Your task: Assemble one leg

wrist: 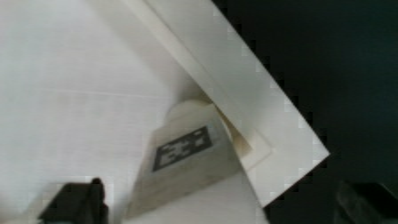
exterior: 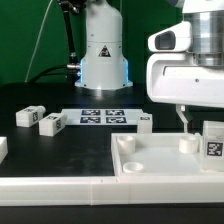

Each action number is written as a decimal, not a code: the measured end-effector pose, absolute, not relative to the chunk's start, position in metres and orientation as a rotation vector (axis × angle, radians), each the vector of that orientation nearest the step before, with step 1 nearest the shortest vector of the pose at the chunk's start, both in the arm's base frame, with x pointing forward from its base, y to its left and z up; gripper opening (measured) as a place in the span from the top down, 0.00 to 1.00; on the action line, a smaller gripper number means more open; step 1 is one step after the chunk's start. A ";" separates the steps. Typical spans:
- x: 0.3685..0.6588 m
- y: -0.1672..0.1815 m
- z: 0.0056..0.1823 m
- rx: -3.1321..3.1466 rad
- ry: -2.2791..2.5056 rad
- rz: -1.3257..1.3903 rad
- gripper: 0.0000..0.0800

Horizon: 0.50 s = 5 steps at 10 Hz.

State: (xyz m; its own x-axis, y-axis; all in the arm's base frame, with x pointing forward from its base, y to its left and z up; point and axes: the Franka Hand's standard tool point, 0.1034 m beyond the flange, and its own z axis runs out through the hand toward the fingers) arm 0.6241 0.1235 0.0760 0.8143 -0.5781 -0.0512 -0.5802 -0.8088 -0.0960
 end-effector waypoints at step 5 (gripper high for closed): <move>0.626 0.116 0.077 -3.054 0.260 0.004 0.19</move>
Offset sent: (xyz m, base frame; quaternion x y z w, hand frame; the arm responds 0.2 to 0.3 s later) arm 0.0000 -0.0070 -0.0018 0.0068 0.0150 -0.1721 0.9849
